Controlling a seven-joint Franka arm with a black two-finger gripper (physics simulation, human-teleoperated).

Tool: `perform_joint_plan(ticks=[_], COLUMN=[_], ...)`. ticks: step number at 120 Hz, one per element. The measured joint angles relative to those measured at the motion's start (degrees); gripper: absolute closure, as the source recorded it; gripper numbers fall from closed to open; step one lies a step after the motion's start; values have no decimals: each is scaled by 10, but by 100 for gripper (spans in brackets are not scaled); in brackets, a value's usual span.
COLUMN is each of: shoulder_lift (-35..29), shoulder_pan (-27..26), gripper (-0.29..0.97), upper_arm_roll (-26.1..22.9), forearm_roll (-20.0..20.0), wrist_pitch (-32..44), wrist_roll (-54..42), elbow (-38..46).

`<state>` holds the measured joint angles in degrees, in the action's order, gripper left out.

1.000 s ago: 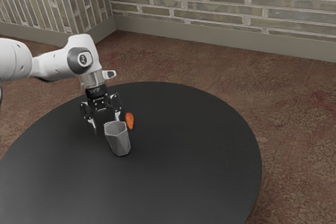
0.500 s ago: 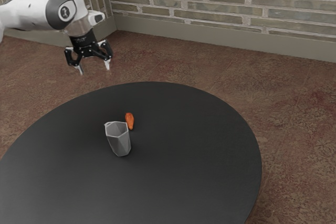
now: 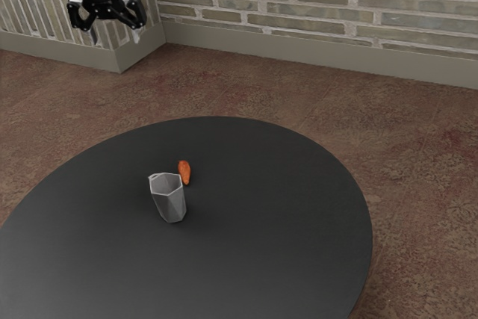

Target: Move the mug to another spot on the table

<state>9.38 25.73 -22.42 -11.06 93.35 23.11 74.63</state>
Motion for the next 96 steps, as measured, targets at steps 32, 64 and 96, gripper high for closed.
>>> perform_joint_plan(ticks=[32, 64, 96], shoulder_lift=[2, 2, 2], shoulder_pan=[5, 5, 5], gripper=[0, 0, 0], upper_arm_roll=[1, 1, 1], forearm_roll=[-2, -3, -3], wrist_pitch=[-39, -49, -52], wrist_roll=[-2, -3, -4], elbow=[-2, -2, -2])
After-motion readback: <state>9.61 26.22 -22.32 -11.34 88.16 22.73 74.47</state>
